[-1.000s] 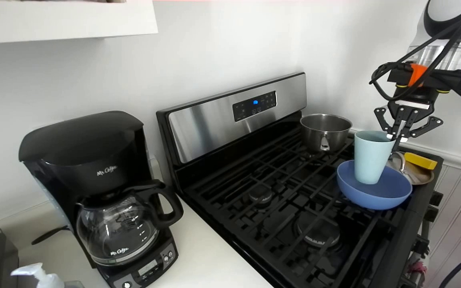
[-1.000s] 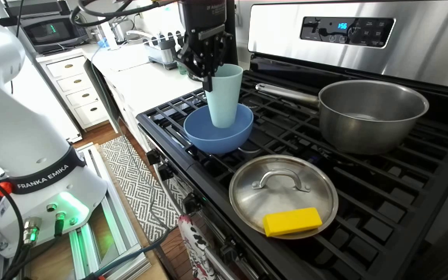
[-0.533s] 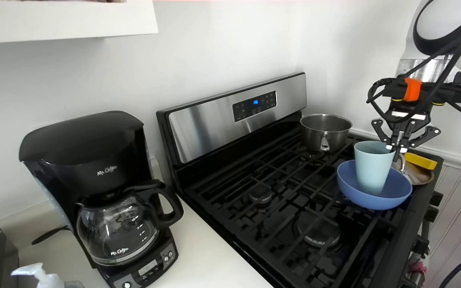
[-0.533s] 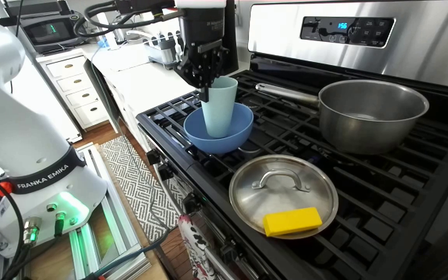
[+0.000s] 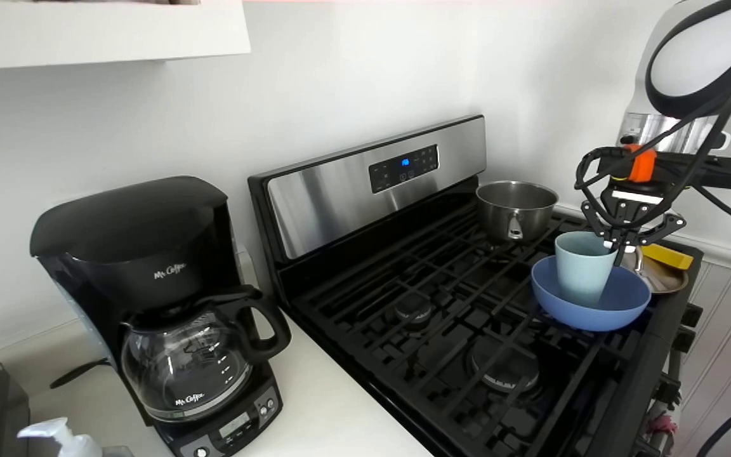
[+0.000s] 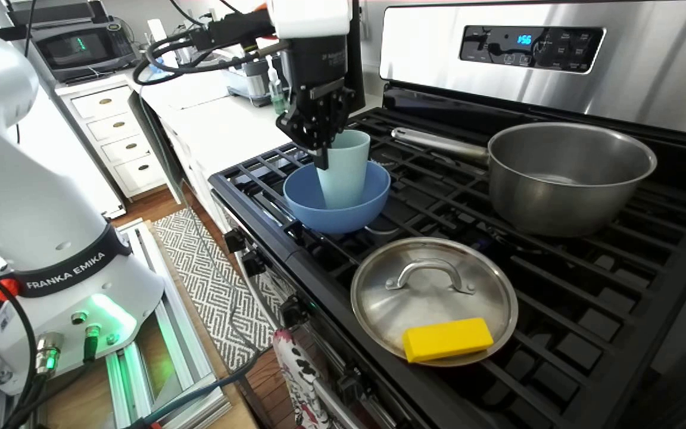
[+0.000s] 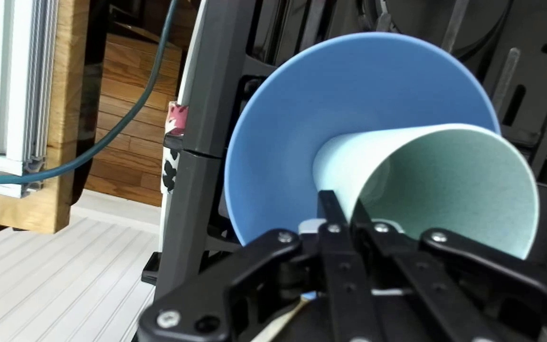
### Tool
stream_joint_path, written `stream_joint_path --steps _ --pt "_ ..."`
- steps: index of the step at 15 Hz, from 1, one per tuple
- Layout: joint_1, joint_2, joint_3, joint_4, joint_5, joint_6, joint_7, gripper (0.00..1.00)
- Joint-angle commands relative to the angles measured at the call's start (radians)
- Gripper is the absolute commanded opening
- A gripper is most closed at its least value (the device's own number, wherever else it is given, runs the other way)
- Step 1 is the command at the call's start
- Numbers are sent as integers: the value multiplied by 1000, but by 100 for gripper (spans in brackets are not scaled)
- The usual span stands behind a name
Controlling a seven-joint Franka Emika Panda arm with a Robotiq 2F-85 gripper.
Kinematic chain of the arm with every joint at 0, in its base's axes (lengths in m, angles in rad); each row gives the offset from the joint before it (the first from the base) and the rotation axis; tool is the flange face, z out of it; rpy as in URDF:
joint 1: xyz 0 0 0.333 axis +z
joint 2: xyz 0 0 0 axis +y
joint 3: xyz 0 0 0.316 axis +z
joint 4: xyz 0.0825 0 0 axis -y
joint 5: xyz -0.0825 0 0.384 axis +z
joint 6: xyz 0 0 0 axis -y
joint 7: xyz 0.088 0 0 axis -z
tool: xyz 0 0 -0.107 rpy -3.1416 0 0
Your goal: Put the blue cup in the blue bowl
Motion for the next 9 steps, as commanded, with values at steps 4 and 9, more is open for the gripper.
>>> stream_joint_path --steps 4,9 --pt "-1 1 -4 -11 7 -1 -7 1" --pt "3 -41 -11 -42 16 4 -42 1"
